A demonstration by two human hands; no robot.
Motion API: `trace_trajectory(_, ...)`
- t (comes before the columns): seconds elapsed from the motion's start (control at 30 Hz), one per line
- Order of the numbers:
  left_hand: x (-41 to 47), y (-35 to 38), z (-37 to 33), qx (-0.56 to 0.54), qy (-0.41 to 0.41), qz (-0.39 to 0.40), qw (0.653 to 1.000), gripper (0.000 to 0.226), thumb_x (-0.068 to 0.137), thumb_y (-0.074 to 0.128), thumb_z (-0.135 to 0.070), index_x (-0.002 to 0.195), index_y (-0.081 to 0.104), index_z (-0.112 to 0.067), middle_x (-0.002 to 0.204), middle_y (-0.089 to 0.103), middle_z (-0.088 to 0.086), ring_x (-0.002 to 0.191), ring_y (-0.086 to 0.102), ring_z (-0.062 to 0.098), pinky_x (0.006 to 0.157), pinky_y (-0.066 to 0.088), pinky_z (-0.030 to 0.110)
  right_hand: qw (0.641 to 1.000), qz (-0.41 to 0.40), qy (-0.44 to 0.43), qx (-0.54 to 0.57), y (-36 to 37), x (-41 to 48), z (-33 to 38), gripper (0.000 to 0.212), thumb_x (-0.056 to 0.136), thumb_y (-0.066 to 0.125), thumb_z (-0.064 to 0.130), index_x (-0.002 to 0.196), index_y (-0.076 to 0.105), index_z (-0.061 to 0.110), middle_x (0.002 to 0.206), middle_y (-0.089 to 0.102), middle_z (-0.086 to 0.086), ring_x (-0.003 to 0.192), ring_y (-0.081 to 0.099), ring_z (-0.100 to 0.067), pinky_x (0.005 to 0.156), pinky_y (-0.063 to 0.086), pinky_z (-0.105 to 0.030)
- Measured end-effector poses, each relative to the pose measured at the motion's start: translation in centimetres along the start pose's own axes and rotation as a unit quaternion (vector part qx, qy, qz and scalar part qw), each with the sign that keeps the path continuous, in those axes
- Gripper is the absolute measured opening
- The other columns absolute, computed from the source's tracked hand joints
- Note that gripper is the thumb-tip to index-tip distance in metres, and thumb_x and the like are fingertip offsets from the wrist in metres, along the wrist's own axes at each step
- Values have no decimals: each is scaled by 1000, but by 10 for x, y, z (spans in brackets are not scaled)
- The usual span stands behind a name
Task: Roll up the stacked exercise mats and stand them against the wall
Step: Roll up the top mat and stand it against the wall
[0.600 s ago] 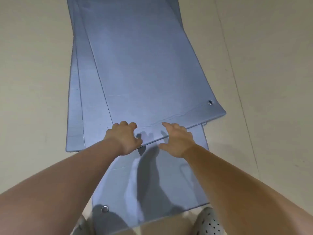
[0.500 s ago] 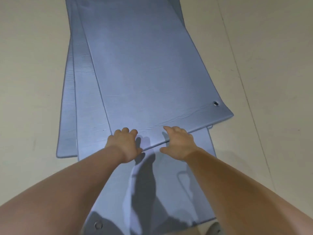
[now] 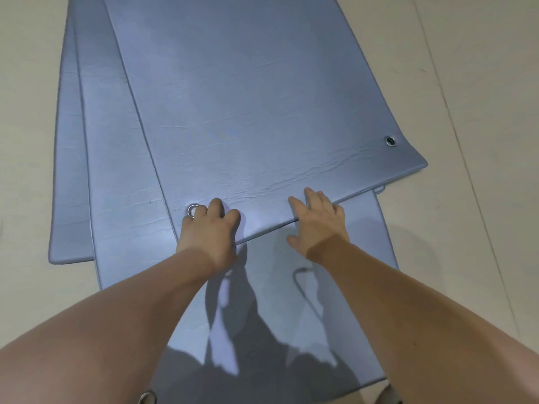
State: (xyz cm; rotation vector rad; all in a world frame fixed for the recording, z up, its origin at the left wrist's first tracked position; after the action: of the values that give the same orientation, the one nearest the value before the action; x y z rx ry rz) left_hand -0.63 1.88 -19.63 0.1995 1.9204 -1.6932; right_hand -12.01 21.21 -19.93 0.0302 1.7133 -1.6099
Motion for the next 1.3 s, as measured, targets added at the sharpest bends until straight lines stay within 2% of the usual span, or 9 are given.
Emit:
trace_trajectory(0.2,13,5,-5,8,11,-3,1000,49,83,68,-22,128,48,-25,125,43,8,108,47,33,71,40,39,996,-77,25,-25,1,16,-11,69,91,68,30,155,41,27,159,34,-6,146,32,-28,118,22,-49)
trace_trajectory(0.37,4,-10,-17,14,23,0,1000,48,90,47,-3,132,51,-26,121,53,12,113,53,36,75,42,39,981,-179,-11,-74,20,20,-9,54,57,85,6,108,71,16,110,65,-10,98,61,-35,93,39,-46)
trace_trajectory(0.47,-2,-31,-7,55,5,-6,998,39,92,45,-6,125,57,-23,114,62,11,104,61,35,74,40,36,979,-186,-5,-86,4,23,-8,56,75,70,5,128,63,22,130,60,-10,128,49,-36,109,28,-52)
trace_trajectory(0.53,-15,-43,11,72,-14,-7,997,39,90,47,-4,121,60,-25,111,63,9,100,62,34,72,38,35,983,-149,36,-101,-11,23,-13,57,88,55,7,141,50,28,143,52,-5,145,34,-33,116,19,-53)
trace_trajectory(0.6,-34,-47,35,63,-41,-6,997,36,89,47,-4,113,59,-28,111,64,8,100,62,33,71,36,34,988,-108,23,-108,-24,18,-11,54,92,51,9,141,50,32,141,55,0,140,41,-29,114,25,-48)
trace_trajectory(0.77,-74,-35,82,-5,-137,-20,990,27,88,50,-4,94,37,-27,107,66,7,95,59,31,68,38,35,990,-58,-69,-106,-30,-3,34,30,95,54,10,120,65,24,115,63,-5,108,62,-31,77,36,-35)
trace_trajectory(0.97,-100,-1,71,11,12,-84,996,41,91,58,-54,117,58,-22,121,61,3,111,56,31,88,42,41,982,11,-70,-176,-20,-52,55,21,98,52,12,106,70,18,108,72,-8,92,64,-32,71,41,-31)
trace_trajectory(1.07,-106,11,52,-23,63,-72,995,46,97,49,-63,107,62,-20,107,64,3,105,59,28,74,38,37,975,49,-98,-192,-28,-72,55,13,102,55,21,97,66,17,98,68,-5,85,59,-32,70,42,-32)
trace_trajectory(1.3,-103,17,82,-224,-1,32,974,50,92,62,-61,72,63,-15,69,60,2,70,56,21,62,43,34,974,176,-120,-80,-43,-73,66,38,99,63,51,95,69,14,86,62,-2,84,60,-27,62,39,-33)
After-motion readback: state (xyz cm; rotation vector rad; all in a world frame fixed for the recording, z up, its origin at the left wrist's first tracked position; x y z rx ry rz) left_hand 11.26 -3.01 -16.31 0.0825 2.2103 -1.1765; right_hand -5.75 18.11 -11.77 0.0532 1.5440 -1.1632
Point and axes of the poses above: each hand's wrist, its own x-axis towards the middle knuckle, its own y-axis out of the palm, z = x × y, the point moved 1 cm from there along x, towards the middle knuckle
